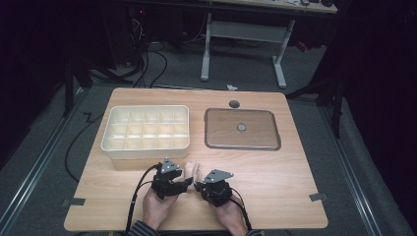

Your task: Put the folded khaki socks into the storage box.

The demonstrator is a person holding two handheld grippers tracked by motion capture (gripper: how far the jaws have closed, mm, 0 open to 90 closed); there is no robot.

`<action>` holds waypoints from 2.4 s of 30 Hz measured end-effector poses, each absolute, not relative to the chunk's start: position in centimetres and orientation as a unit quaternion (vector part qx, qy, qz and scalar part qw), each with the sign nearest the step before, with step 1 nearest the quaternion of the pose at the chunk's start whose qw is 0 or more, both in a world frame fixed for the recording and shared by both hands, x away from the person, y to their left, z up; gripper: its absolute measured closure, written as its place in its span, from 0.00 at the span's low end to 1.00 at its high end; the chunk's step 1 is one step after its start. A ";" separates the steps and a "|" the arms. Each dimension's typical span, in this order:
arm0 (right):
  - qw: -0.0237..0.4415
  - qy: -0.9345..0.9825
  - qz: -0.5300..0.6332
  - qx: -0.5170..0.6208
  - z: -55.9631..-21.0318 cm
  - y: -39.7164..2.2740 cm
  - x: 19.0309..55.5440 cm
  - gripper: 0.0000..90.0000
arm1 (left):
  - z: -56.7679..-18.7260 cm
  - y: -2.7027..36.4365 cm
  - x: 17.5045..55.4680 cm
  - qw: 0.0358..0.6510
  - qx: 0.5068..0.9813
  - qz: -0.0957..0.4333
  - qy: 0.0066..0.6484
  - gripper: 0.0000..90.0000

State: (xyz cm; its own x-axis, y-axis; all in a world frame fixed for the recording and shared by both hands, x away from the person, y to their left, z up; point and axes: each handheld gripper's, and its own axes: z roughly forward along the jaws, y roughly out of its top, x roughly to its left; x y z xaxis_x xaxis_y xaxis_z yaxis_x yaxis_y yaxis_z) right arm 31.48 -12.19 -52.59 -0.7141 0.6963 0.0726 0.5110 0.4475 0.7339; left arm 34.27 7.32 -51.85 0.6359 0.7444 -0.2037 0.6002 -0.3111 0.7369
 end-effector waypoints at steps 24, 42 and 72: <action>0.127 0.840 0.377 0.369 -53.0 -13.0 31.3 0.84 | -52.5 7.0 35.1 0.404 0.807 0.082 0.423 0.48; 0.166 0.787 0.395 0.443 -52.0 -20.7 30.8 0.72 | -50.6 7.2 37.4 0.427 0.779 0.072 0.453 0.43; 0.241 0.747 0.320 0.530 -53.1 -27.8 33.9 0.51 | -52.4 6.1 38.7 0.414 0.805 0.021 0.424 0.79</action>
State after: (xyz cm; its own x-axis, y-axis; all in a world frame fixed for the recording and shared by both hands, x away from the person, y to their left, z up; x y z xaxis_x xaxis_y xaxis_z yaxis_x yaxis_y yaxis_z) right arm 33.85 -27.84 -53.10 -0.3214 0.9467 -0.0200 0.6384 0.2322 0.7339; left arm 38.66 6.10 -52.36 0.6388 0.7010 -0.3172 0.6657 -0.2969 0.6846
